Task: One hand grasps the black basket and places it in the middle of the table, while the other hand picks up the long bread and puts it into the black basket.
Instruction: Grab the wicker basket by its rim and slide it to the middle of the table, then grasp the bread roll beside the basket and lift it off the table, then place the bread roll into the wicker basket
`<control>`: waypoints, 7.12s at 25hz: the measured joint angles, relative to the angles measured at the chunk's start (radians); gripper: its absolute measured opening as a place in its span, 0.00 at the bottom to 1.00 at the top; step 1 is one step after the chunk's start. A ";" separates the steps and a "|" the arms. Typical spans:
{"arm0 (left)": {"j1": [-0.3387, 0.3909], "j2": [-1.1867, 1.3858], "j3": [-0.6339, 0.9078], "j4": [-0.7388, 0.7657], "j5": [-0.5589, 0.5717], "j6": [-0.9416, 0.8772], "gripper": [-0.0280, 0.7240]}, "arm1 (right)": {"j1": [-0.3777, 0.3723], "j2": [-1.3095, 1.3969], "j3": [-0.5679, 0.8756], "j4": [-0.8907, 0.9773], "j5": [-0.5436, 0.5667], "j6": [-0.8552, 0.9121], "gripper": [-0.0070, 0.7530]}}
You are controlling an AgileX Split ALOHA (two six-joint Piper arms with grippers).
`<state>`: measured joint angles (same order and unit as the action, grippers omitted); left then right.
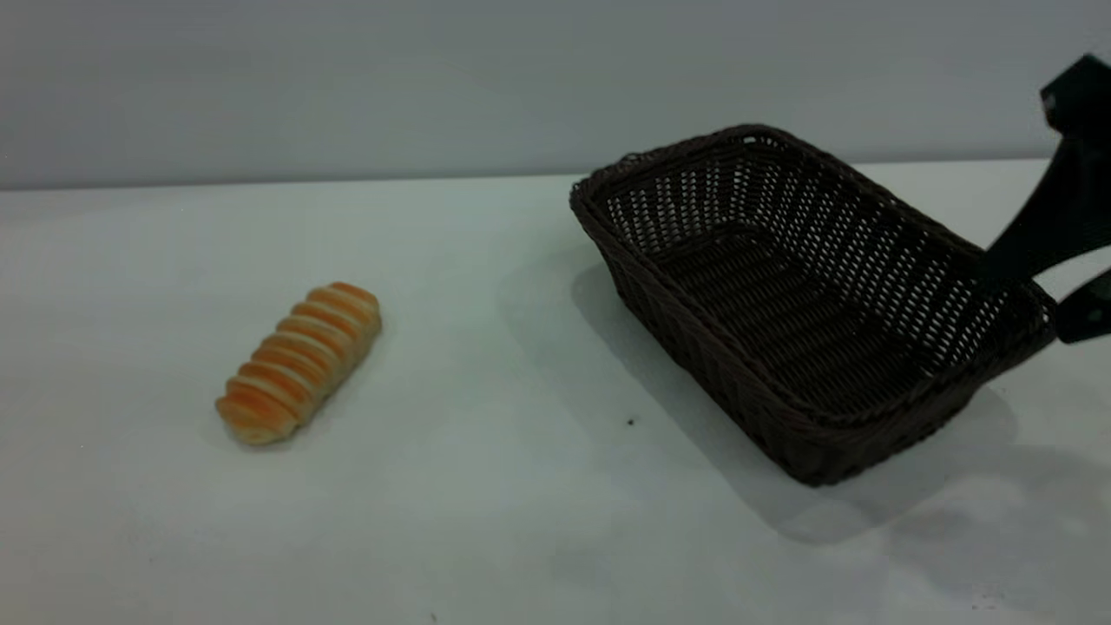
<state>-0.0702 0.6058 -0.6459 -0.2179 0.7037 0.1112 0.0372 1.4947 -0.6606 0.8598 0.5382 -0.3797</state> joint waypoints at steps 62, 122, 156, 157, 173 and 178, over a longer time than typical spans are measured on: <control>0.000 0.000 0.000 0.001 0.000 -0.001 0.68 | 0.075 0.491 -0.467 -0.222 0.110 0.068 0.17; 0.000 1.539 -0.706 -0.154 -0.140 0.145 0.68 | 0.172 -0.184 -0.469 -0.757 0.638 0.273 0.70; -0.221 1.480 -0.899 -0.226 0.139 0.367 0.11 | 0.172 -0.184 -0.390 -0.757 0.586 0.295 0.70; -0.252 1.480 -0.899 -0.226 0.144 0.368 0.11 | 0.172 -0.184 -0.390 -0.757 0.586 0.295 0.70; -0.459 1.515 -0.899 -0.235 0.150 0.348 0.37 | 0.172 -0.184 -0.390 -0.757 0.583 0.295 0.70; -0.458 1.501 -0.914 -0.177 0.134 0.333 0.61 | 0.172 -0.184 -0.390 -0.757 0.582 0.295 0.70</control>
<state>-0.5284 2.1070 -1.5602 -0.3951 0.8374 0.4446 0.2095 1.3109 -1.0504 0.1023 1.1207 -0.0844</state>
